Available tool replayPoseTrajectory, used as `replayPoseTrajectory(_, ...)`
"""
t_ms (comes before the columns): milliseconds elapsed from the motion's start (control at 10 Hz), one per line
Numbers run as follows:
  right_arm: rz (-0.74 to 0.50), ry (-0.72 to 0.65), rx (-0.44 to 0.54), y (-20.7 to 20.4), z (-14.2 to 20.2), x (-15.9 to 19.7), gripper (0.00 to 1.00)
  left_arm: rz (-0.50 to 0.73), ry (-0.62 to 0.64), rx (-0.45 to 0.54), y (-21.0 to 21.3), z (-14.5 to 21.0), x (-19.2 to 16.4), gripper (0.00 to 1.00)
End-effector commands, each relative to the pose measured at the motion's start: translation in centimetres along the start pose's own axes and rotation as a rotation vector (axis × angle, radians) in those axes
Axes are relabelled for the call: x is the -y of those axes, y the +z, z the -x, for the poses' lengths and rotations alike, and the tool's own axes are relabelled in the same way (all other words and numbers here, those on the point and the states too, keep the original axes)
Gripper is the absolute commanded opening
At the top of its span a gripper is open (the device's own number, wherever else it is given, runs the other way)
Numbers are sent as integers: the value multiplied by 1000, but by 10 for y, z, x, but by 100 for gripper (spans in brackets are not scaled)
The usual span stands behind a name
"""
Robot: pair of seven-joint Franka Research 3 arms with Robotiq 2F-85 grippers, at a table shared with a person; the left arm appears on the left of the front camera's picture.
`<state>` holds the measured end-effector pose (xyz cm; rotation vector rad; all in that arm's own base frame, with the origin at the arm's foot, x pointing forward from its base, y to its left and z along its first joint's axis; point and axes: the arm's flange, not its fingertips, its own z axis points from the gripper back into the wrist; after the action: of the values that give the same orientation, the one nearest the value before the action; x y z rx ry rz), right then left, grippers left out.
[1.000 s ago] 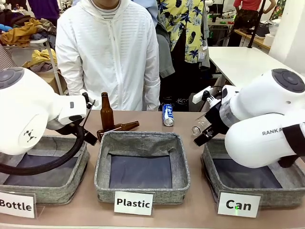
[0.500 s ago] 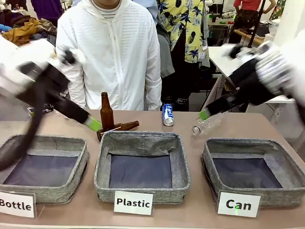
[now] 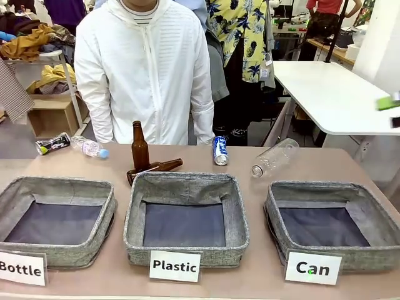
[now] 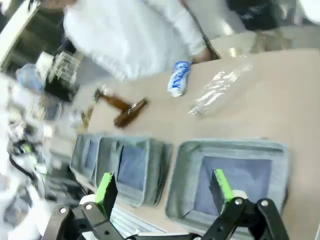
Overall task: Sort the can waste into the basket.
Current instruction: Pick up the can waste from the table and place it in the right Fabric basket.
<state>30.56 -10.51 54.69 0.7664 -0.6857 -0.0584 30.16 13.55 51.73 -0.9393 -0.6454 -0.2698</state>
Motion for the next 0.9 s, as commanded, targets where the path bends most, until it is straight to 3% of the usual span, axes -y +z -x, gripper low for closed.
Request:
replayPoseTrajectory(0,-12,-201,99,-8,43,64,100,50,218,215,15,16,-63,100)
replayPoseTrajectory(200,23,-358,144,-5,50,104,100,9,417,385,40,55,-100,100)
replayPoseTrajectory(300,42,-400,148,-8,52,113,100,9,447,451,52,69,-107,100)
replayPoseTrajectory(400,36,-329,104,26,14,111,100,-1,468,477,56,74,-110,100)
replayPoseTrajectory(500,36,-329,104,26,14,111,100,-3,458,375,61,71,-114,100)
replayPoseTrajectory(800,36,-329,104,26,14,111,100,-3,458,375,61,71,-114,100)
